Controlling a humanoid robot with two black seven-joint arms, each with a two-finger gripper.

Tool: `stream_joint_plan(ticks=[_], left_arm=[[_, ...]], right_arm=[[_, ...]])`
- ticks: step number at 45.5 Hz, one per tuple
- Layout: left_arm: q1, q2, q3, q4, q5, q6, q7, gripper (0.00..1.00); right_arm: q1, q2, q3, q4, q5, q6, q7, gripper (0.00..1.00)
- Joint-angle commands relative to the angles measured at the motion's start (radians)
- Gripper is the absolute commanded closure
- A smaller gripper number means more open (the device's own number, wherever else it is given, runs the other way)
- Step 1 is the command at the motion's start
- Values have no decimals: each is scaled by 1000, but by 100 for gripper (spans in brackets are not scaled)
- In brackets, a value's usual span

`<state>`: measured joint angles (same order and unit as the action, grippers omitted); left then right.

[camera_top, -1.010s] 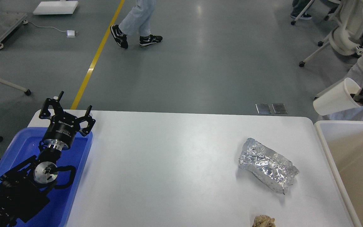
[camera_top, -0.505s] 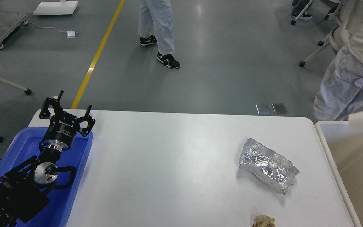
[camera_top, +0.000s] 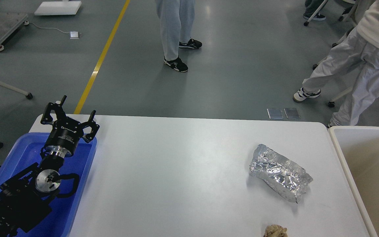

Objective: Tidy desktop

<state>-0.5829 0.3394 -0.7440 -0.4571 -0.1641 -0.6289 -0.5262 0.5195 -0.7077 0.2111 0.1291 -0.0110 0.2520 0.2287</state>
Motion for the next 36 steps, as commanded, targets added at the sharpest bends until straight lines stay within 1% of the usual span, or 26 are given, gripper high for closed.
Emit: stream_joint_plan(ticks=[1,9,15,27,36], left_arm=[[0,1,0,0,0,0,0,0],[0,0,0,0,0,0,0,0],[0,0,0,0,0,0,0,0],[0,0,0,0,0,0,-2,0],[0,0,0,0,0,0,0,0]], right_arm=[[-52,129,73,-206,79,-16,1,100],[-55,146,139,-210,82,-109,0,100],[-39,169,139,-207,80,-177,-8,100],[-36,178,125,-195,72,-169,-6,100],[-27,177,125,-181,63,-126,1,100]])
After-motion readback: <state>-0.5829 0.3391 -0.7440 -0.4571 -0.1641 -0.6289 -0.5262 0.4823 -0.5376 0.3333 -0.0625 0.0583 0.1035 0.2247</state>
